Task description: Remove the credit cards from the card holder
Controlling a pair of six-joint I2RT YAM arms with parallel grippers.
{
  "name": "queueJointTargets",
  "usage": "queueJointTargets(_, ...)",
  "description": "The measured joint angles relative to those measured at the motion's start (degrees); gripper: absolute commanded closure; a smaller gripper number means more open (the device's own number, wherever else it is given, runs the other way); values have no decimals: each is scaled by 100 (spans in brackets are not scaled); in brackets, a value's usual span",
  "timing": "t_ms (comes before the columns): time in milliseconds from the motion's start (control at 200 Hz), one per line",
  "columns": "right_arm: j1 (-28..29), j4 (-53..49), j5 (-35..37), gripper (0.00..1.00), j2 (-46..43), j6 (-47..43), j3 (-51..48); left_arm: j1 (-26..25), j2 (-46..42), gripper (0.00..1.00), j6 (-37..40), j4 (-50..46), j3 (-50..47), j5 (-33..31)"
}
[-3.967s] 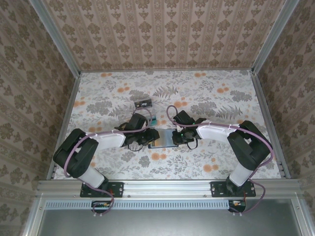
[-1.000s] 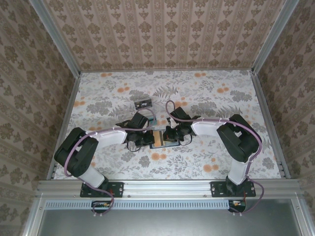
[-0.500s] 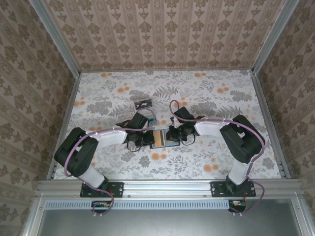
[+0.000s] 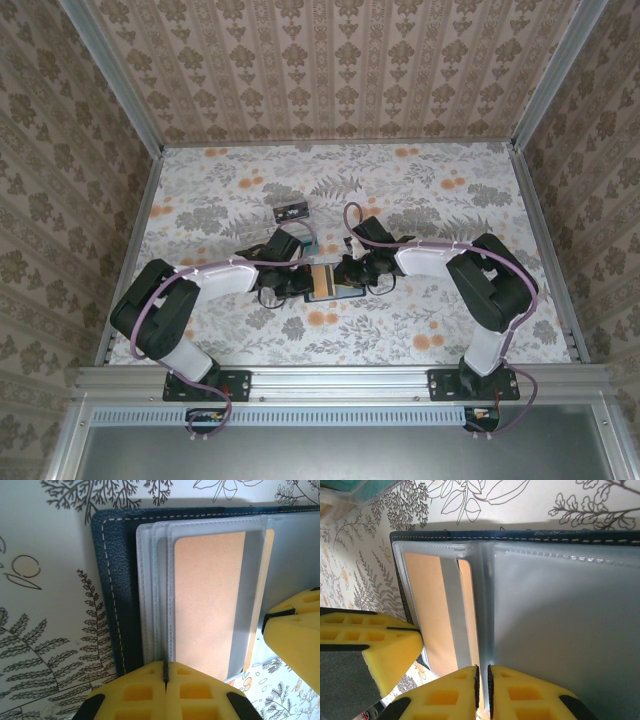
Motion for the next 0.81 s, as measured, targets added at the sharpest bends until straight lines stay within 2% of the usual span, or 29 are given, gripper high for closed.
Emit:
queueJointTargets(455,59,151,-177,84,195,7,50,-2,7,100,0,0,0,22)
queueJointTargets(555,59,162,-192,100,205,2,50,-2,7,100,0,-2,0,20)
queueJointTargets(805,24,142,-179,100,203,24,52,0,7,100,0,-20,0,17)
